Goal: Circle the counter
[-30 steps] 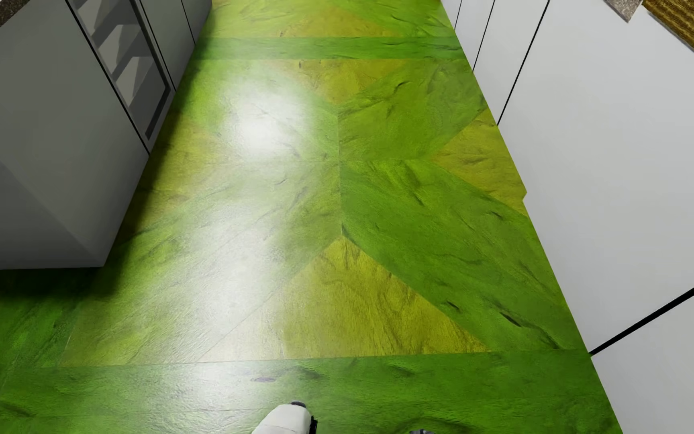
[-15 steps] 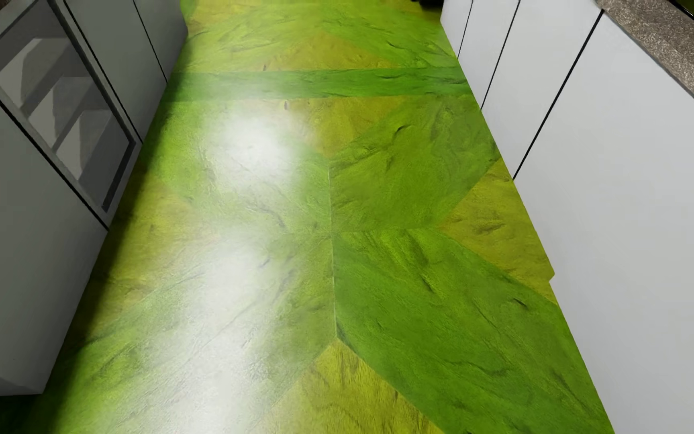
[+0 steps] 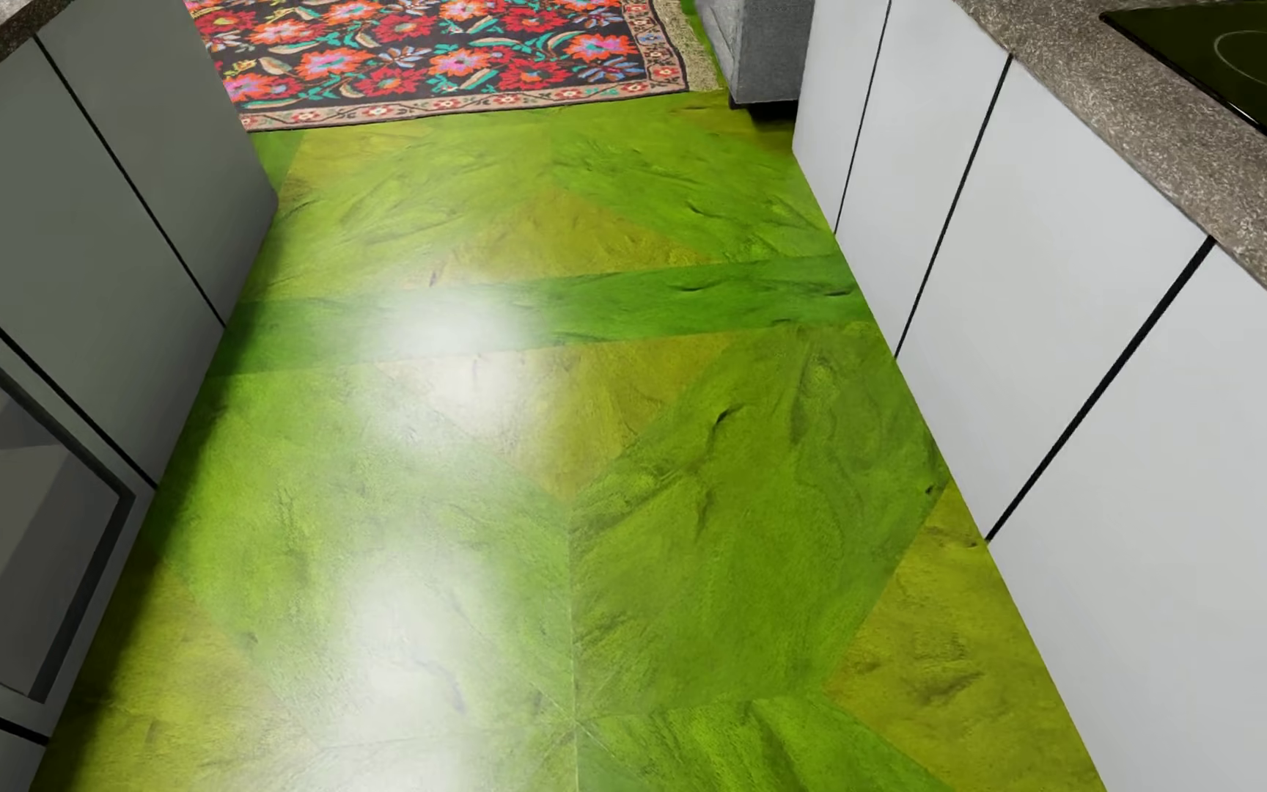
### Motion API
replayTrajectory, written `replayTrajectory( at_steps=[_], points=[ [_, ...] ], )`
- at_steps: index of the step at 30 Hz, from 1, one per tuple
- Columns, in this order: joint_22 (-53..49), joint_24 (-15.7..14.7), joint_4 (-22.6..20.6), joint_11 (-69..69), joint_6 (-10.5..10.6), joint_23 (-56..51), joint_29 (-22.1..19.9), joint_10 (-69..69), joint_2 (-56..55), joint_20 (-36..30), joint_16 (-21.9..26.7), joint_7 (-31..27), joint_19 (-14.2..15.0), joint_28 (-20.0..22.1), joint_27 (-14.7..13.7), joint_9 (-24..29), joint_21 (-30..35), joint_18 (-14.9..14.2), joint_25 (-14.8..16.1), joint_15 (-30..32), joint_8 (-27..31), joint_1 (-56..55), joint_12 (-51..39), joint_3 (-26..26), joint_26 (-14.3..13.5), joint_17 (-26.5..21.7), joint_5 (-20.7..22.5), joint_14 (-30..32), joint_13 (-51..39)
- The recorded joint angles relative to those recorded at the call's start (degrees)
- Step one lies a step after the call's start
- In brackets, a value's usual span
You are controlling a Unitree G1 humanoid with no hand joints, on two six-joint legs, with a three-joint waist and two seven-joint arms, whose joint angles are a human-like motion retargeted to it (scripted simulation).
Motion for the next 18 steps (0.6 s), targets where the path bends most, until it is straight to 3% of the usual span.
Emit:
replayTrajectory(
  at_steps=[2,4,5,6,7,8,9,10,11,12,13,15,18],
  points=[
    [0.61,0.0,-0.89,-6.16,-2.43,-6.63,0.0,-13.01,12.4,0.3,0.59,0.0,0.0,0.0,0.0,0.94,-0.38,0.0,0.0,-8.73,0.0,-6.56,1.48,6.49,0.0,-1.98,-2.4,-0.55,-1.3],
    [0.47,0.0,0.4,-9.75,-3.02,-10.67,0.0,-31.48,21.12,1.23,0.79,0.0,0.0,0.0,0.0,0.58,-2.54,0.0,0.0,-17.74,0.0,-11.94,2.68,10.61,0.0,-3.37,-3.92,2.34,-3.98],
    [0.88,0.0,0.99,-10.47,-2.88,-12.14,0.0,-41.08,24.35,1.41,0.59,0.0,0.0,0.0,0.0,-0.25,-3.81,0.0,0.0,-20.93,0.0,-13.76,3.08,11.6,0.0,-3.85,-4.26,4.73,-5.29],
    [1.51,0.0,1.73,-10.52,-2.8,-13.23,0.0,-53.38,26.83,1.04,0.56,0.0,0.0,0.0,0.0,-1.11,-4.41,0.0,0.0,-22.32,0.0,-15.33,3.34,12.47,0.0,-4.23,-4.76,11.94,-6.52],
    [2.22,0.0,2.68,-9.97,-2.89,-13.37,0.0,-57.23,29.41,0.94,0.56,0.0,0.0,0.0,0.0,-1.42,-5.08,0.0,0.0,-21.79,0.0,-16.57,3.63,13.76,0.0,-4.18,-5.93,15.17,-7.41],
    [3.03,0.0,2.79,-8.4,-3.31,-13.79,0.0,-44.12,31.82,0.89,0.4,0.0,0.0,0.0,0.0,-1.28,-6.81,0.0,0.0,-19.07,0.0,-17.9,3.93,15.16,0.0,-3.83,-8.03,6.03,-7.25],
    [4.45,0.0,2.18,-4.94,-3.81,-13.68,0.0,-37.81,32.94,0.46,0.05,0.0,0.0,0.0,0.0,-1.82,-7.95,0.0,0.0,-13.64,0.0,-19.37,4.22,15.94,0.0,-3.2,-10.11,4.07,-6.14],
    [6.52,0.0,0.59,1.49,-4.87,-11.39,0.0,-31.68,31.91,0.02,-0.2,0.0,0.0,0.0,0.0,-2.77,-7.93,0.0,0.0,-4.36,0.0,-20.28,4.46,15.89,0.0,-1.91,-12.0,6.18,-4.75],
    [8.43,0.0,-1.92,11.37,-5.86,-8.12,0.0,-27.0,29.01,-0.1,-0.36,0.0,0.0,0.0,0.0,-2.7,-8.2,0.0,0.0,6.29,0.0,-19.05,4.22,14.94,0.0,-0.51,-13.25,5.36,-3.63],
    [8.43,0.0,-4.85,24.31,-6.27,-6.07,0.0,-25.55,23.64,0.82,-0.66,0.0,0.0,0.0,0.0,-1.84,-8.05,0.0,0.0,12.61,0.0,-15.47,3.89,13.74,0.0,-0.12,-13.85,2.43,-2.44],
    [6.92,0.0,-7.91,36.49,-6.52,-4.43,0.0,-27.0,17.21,1.69,-0.86,0.0,0.0,0.0,0.0,-0.78,-6.12,0.0,0.0,11.89,0.0,-10.45,3.81,11.89,0.0,0.12,-13.9,0.04,-1.96],
    [3.07,0.0,-8.65,44.94,-4.23,-2.4,0.0,-32.79,5.08,1.72,-0.76,0.0,0.0,0.0,0.0,0.24,-4.67,0.0,0.0,4.83,0.0,0.87,2.65,5.26,0.0,1.29,-9.9,-1.29,-0.46],
    [-5.19,0.0,-7.65,20.44,-1.53,-0.2,0.0,-42.85,-8.99,3.49,0.34,0.0,0.0,0.0,0.0,0.31,-1.57,0.0,0.0,12.43,0.0,16.61,1.09,-3.53,0.0,1.45,-6.62,-2.38,3.5]
  ],
)
